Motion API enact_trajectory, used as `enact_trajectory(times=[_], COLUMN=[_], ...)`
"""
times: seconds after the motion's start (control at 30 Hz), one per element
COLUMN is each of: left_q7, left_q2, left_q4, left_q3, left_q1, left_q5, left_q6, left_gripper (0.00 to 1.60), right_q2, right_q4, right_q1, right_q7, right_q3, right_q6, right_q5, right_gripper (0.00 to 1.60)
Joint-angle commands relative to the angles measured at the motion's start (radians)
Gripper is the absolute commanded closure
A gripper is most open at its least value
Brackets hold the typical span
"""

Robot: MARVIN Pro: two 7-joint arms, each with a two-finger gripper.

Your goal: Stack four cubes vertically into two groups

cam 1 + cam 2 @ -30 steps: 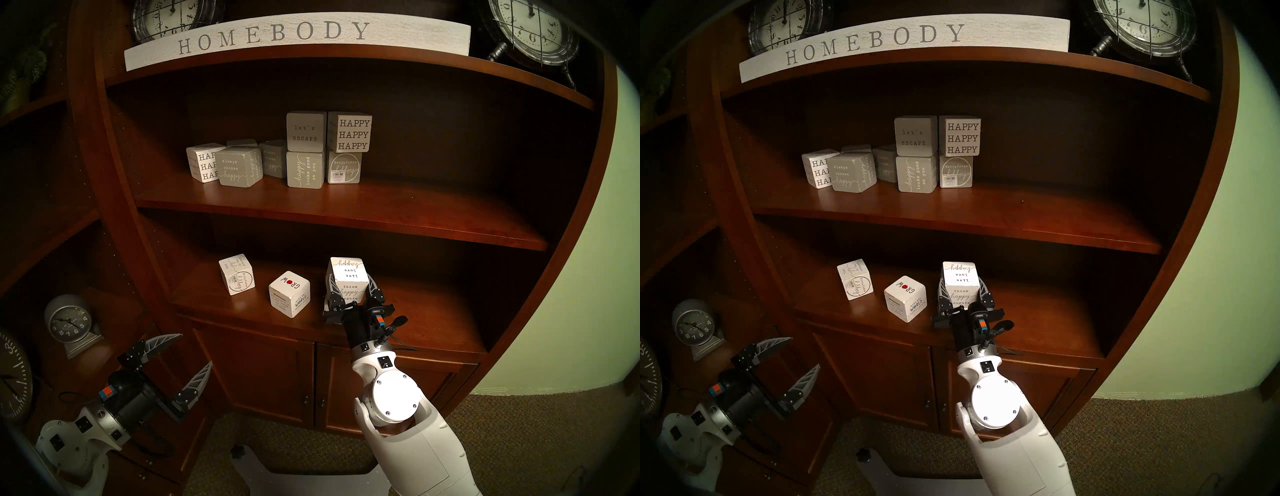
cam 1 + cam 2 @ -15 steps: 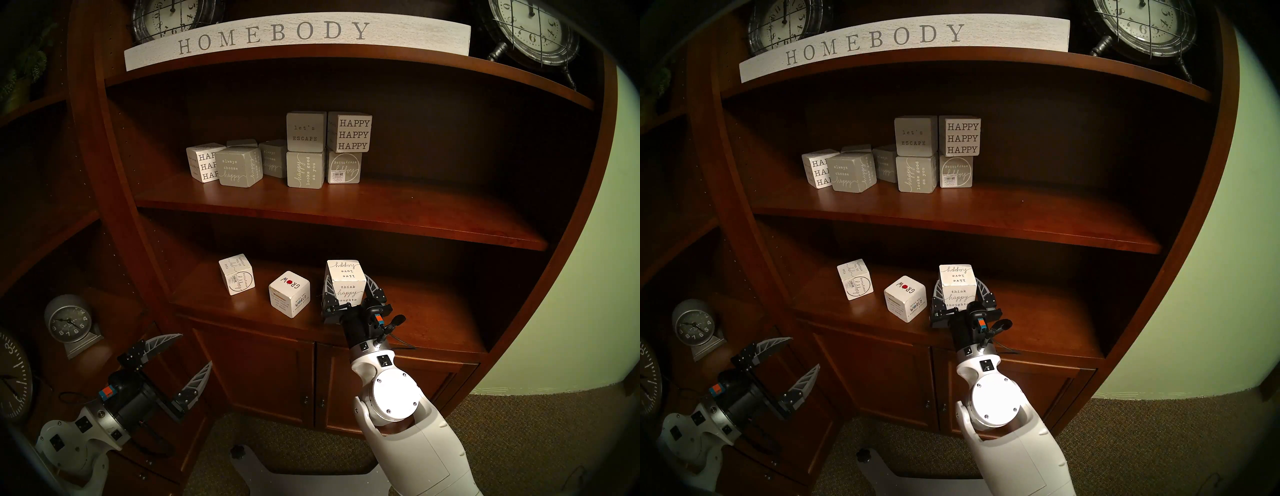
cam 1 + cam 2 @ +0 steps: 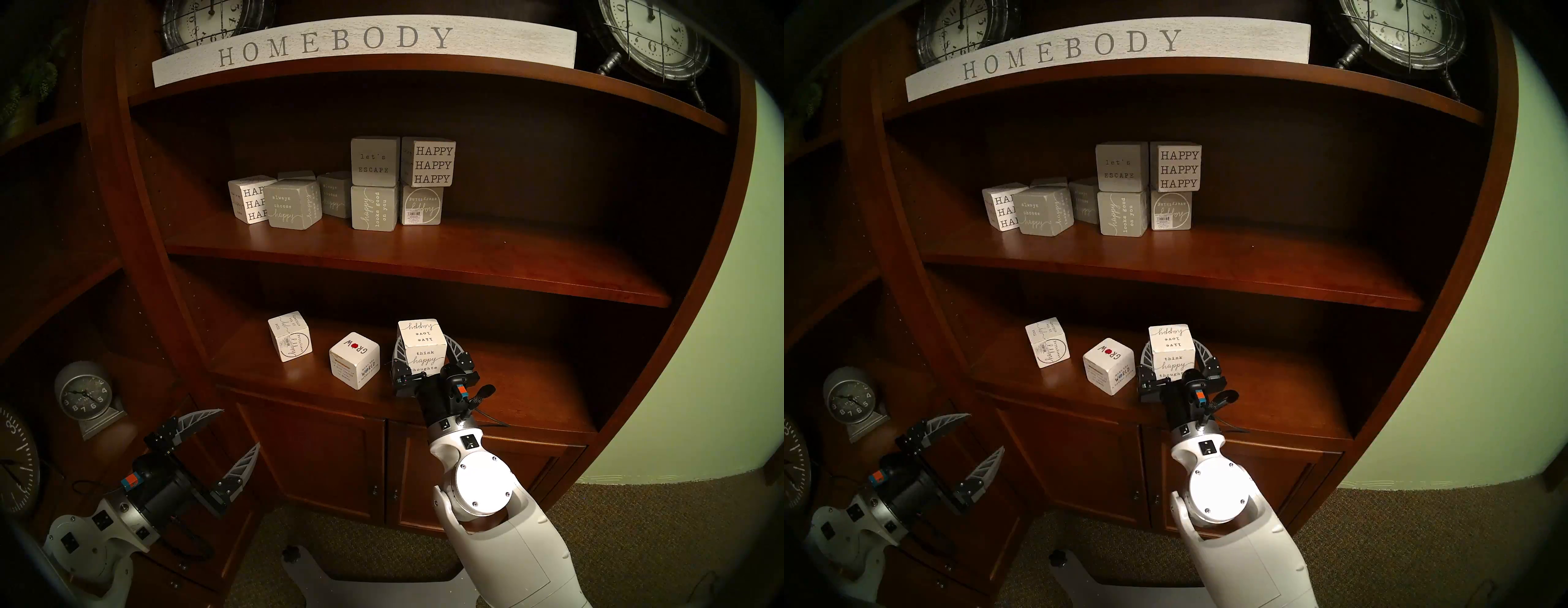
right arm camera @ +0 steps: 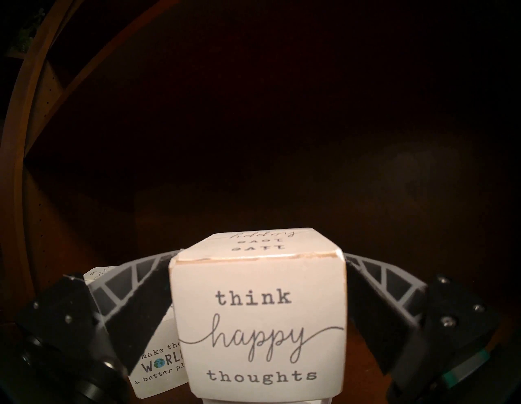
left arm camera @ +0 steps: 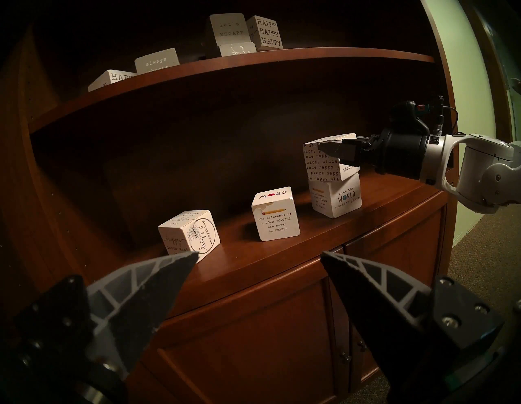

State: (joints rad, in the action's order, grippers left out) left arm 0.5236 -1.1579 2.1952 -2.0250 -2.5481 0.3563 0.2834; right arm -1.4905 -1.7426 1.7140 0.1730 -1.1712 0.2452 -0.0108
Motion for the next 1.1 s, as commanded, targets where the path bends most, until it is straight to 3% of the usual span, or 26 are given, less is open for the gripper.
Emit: enact_trajectory(times=[0.0,0.5,1.07], left_q7=[0.0,0.0,0.0], left_q2=[0.001,0.001,0.001], left_q4=[0.013,0.013,0.013], left_q3=[-0.001,-0.001,-0.001], left_q1=[0.002,0.002,0.002], left_q5=[0.0,0.0,0.0], left_q6=[0.001,0.001,0.001], left_gripper=[0.0,0.0,0.0], right_q2=[0.0,0.006,0.026], right_q4=[-0.037,-0.057,-0.152], right_q1=[-0.004,-0.002,0.023], right_q7=[0.003,-0.008,-0.051], right_q3=[-0.001,-0.012,-0.013], right_q6=[0.018,0.025,0.024], right_q5=[0.006,0.005,-0.022], right_gripper=[0.0,0.0,0.0])
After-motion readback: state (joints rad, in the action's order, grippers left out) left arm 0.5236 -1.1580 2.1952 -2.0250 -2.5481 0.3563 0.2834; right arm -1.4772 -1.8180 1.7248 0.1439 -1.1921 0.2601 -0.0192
